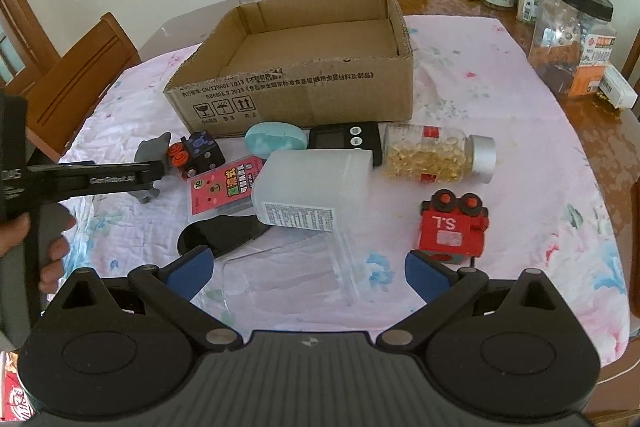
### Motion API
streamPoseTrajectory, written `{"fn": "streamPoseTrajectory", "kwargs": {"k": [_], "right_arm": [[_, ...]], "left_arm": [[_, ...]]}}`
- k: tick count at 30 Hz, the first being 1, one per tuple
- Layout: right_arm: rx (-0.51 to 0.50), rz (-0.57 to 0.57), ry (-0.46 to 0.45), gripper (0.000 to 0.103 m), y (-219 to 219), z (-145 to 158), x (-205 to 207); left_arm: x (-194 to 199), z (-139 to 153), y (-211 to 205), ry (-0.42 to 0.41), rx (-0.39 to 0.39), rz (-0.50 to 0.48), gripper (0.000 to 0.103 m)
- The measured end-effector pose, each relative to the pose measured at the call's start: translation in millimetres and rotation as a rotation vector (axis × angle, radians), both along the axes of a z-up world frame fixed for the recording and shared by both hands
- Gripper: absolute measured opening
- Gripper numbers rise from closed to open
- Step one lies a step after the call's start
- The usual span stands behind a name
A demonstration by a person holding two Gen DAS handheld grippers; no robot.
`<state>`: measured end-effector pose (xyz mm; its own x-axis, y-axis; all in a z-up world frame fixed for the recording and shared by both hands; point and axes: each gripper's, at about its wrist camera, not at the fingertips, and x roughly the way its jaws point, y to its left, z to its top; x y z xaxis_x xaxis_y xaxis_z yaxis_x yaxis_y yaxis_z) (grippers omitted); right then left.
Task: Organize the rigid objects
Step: 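Move the left tool to the grey cat figurine while the right tool approaches the clear plastic jar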
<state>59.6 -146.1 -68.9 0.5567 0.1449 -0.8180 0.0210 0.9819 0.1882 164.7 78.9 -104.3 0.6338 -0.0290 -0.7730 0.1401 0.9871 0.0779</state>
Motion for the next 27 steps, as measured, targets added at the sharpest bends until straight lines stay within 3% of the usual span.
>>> {"fn": "streamPoseTrajectory", "kwargs": {"k": [14, 24, 27], "right_arm": [[-0.021, 0.032, 0.040, 0.103, 15, -14, 14], [-0.030, 0.090, 0.075, 0.103, 25, -20, 9], [-0.032, 0.122, 0.095, 0.103, 30, -21, 6]], "left_arm": [[-7, -13, 35, 0.040, 0.022, 0.023, 0.103], [-15, -11, 58, 0.043, 0.116, 0.045, 0.103], [-13, -10, 65, 0.044, 0.114, 0.064, 0.102]]}}
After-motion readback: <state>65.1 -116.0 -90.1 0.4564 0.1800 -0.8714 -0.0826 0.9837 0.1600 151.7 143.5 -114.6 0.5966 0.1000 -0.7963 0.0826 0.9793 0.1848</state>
